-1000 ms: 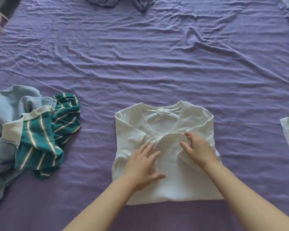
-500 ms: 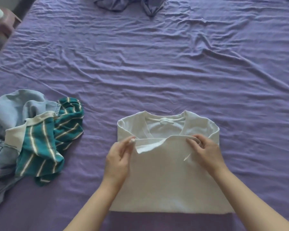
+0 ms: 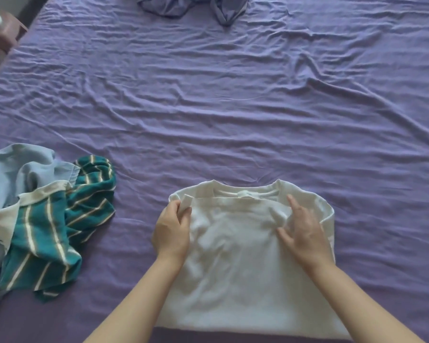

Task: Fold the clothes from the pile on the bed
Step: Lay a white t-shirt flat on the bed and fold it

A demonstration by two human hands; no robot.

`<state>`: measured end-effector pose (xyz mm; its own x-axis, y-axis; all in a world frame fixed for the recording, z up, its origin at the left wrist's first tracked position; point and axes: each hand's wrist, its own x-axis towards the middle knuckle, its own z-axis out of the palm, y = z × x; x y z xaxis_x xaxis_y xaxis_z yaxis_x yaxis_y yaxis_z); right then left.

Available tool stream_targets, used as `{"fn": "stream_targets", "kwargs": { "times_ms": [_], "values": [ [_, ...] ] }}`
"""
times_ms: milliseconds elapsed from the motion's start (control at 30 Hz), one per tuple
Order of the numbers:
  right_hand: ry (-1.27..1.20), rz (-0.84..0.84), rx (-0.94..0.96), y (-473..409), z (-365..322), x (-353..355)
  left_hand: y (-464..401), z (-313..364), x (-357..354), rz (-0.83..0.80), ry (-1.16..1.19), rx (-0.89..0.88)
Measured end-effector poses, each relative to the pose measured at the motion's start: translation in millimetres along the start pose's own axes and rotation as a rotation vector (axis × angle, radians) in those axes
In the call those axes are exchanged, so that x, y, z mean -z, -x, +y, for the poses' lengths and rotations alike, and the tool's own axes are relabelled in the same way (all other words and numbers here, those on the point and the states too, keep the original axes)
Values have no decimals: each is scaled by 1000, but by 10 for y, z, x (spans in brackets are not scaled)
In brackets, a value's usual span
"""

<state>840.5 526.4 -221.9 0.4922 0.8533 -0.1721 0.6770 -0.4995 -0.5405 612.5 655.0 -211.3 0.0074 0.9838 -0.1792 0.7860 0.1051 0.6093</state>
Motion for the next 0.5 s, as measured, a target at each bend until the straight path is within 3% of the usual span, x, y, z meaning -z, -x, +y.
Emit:
{"fn": "stream_targets", "kwargs": {
  "times_ms": [200, 267, 367, 433, 500],
  "values": [
    [-122, 277, 140, -233, -112, 142, -185, 50, 103, 176, 55, -33],
    [-168, 284, 68, -325, -125, 167, -276, 41, 69, 144, 3, 3],
    [-232, 153, -107, -371, -60, 130, -280, 68, -19, 92, -210, 12],
    [-250, 64, -203, -286, -4, 111, -140, 135, -139, 51, -341, -213],
    [-192, 15, -167, -136, 16, 113, 67, 228, -326, -15, -409, -528]
  ]
}}
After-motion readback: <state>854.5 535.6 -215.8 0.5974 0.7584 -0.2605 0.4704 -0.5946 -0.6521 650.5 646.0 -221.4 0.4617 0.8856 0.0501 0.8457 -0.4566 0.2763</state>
